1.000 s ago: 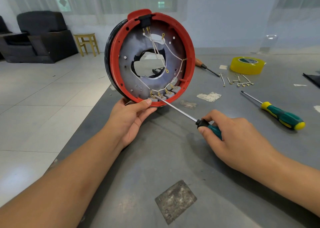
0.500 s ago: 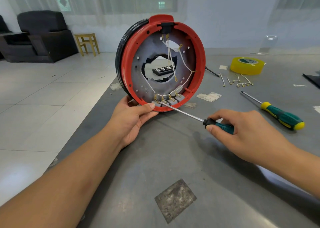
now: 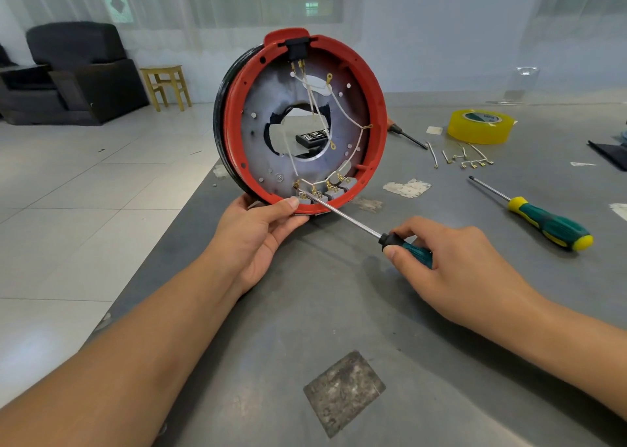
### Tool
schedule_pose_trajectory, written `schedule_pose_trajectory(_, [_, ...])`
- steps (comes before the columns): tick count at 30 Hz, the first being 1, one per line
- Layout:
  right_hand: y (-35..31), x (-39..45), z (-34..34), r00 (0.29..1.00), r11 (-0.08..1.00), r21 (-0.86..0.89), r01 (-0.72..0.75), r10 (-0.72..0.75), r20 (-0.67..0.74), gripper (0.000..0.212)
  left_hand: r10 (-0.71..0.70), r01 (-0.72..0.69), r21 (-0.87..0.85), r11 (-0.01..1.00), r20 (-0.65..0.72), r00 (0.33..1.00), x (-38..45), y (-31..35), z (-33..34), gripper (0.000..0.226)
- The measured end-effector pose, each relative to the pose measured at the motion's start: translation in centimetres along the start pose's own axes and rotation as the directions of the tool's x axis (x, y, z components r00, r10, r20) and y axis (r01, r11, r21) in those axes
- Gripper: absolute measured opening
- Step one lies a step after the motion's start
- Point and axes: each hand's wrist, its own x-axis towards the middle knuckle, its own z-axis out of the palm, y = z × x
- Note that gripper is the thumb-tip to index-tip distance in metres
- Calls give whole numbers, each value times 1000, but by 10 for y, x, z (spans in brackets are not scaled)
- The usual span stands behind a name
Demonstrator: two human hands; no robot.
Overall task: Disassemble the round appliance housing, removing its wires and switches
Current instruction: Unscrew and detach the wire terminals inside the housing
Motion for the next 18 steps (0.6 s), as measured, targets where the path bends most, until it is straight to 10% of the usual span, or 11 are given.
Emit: schedule_pose_trajectory(18, [19, -7, -15, 999, 997, 61, -44, 45, -18, 29, 22, -25, 62, 998, 45, 999, -3, 1, -1, 44])
